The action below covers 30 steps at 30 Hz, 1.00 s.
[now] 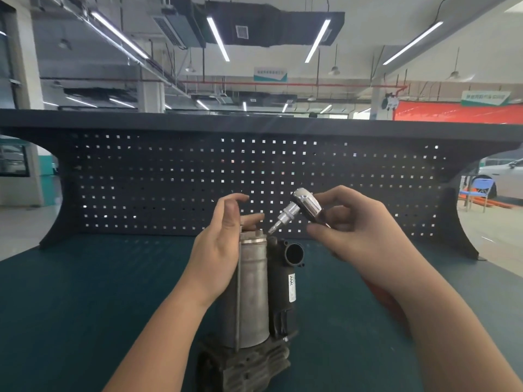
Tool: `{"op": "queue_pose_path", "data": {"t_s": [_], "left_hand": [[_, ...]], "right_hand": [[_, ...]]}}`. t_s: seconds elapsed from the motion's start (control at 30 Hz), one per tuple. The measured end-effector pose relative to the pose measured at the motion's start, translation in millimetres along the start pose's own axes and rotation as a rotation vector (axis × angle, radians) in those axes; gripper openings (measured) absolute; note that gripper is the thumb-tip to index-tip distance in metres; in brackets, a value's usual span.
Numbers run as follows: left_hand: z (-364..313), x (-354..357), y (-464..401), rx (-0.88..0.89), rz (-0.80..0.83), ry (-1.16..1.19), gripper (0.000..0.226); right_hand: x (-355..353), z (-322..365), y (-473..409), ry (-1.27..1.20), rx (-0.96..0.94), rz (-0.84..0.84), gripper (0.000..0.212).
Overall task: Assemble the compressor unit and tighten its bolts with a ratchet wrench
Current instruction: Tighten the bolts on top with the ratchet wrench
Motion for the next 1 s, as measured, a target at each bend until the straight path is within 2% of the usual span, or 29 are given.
{"op": "queue_pose_path", "data": {"t_s": [0.2, 0.27, 0.37, 0.47, 0.53, 0.6, 0.67, 0.8, 0.9, 1.0], "left_hand": [[-16, 12, 4, 0.094, 0.048, -0.074, 0.070], [-18, 17, 4, 0.087, 0.067, -0.088, 0.055], [-22, 21, 4, 0.066, 0.119, -0.018, 0.019], [-26, 25, 5, 0.094, 0.175, 0.047, 0.030], [-31, 25, 6, 0.116, 0.159, 0.094, 0.028], [-31, 23, 5, 0.125, 0.113, 0.120, 0.027], [-29, 22, 4, 0.134, 0.089, 0.134, 0.024], [-25, 22, 3, 0.159, 0.064, 0.151, 0.018], [-27, 23, 4, 0.177, 0.055, 0.158, 0.016], [-30, 25, 5, 0.207, 0.062, 0.148, 0.016]], "right_hand": [[5, 15, 1, 0.309, -0.144, 0.023, 0.042], [11, 20, 2, 0.390, -0.191, 0.027, 0.048], [11, 21, 2, 0.409, -0.210, -0.002, 0.051], [6, 19, 1, 0.417, -0.185, -0.064, 0.056], [8, 20, 2, 0.464, -0.205, -0.114, 0.056], [11, 25, 6, 0.527, -0.275, -0.228, 0.054], [11, 27, 13, 0.604, -0.327, -0.432, 0.052], [11, 24, 37, 0.662, -0.302, -0.853, 0.030], [14, 21, 46, 0.641, -0.220, -0.978, 0.023], [21, 17, 41, 0.604, -0.193, -0.944, 0.018]]}}
Point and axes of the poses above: each hand's wrist, its own y-axis away from the middle knuckle, its own x-axis out of the palm, z = x × y, the point moved 8 cm from there along -y, towards the middle knuckle, and after that the axes turned 3 degrees about z, right-handed, at the moved point
